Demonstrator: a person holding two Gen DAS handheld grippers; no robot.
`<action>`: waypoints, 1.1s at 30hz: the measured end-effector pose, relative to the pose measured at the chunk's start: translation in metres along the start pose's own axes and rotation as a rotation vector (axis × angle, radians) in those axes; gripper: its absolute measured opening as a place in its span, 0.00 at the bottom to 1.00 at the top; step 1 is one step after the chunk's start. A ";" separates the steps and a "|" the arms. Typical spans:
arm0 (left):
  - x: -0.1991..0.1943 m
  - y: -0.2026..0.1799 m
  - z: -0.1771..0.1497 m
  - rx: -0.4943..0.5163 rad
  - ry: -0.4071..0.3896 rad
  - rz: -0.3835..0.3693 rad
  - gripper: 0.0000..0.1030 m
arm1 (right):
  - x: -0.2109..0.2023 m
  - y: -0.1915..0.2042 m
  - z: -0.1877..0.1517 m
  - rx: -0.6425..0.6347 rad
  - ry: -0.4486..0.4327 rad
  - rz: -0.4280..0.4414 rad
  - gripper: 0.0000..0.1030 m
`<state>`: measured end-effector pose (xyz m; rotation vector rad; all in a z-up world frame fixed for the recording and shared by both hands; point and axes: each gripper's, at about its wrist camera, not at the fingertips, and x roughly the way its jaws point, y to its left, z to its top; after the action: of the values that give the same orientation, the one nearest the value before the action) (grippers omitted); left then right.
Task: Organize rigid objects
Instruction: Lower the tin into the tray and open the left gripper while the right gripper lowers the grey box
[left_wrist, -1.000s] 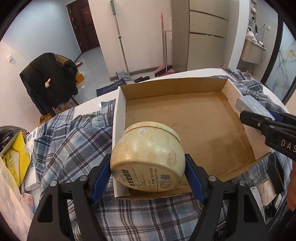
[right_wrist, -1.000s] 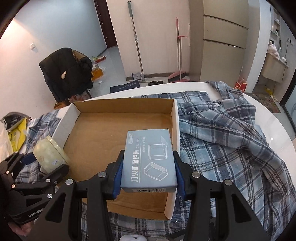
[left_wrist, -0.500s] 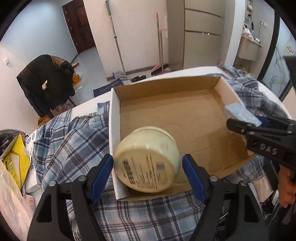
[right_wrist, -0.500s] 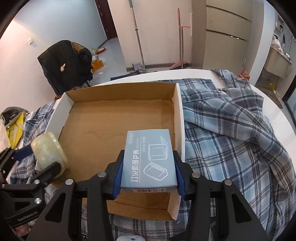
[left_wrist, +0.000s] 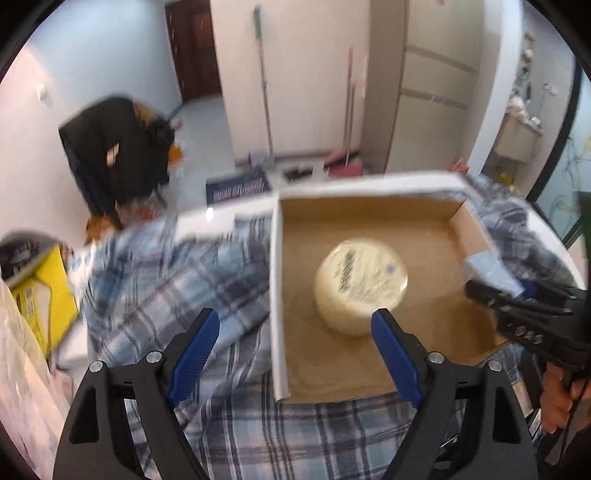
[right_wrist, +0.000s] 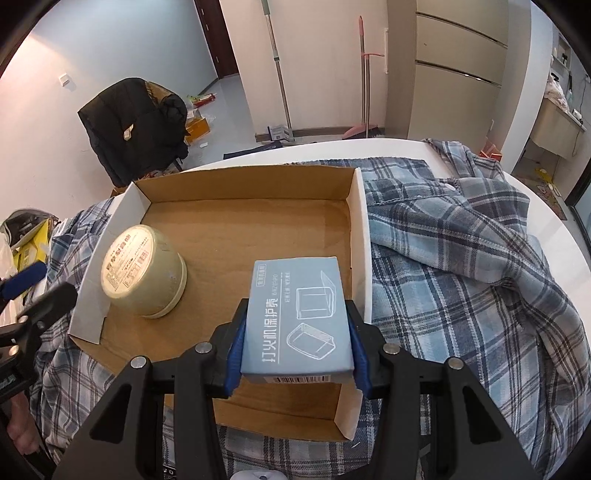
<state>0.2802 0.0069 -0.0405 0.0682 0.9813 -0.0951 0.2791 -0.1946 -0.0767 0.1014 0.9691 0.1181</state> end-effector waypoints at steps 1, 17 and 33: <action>0.006 0.002 -0.001 -0.010 0.030 -0.012 0.84 | 0.000 0.001 0.000 -0.004 -0.002 -0.003 0.44; 0.002 -0.024 -0.011 0.061 0.110 -0.199 0.84 | 0.009 -0.005 0.003 0.001 0.040 0.087 0.45; -0.059 -0.014 0.004 0.007 -0.184 -0.109 0.84 | -0.008 0.001 0.004 -0.025 -0.005 0.059 0.51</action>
<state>0.2490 -0.0040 0.0107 0.0119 0.8004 -0.2013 0.2777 -0.1948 -0.0682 0.1074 0.9598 0.1841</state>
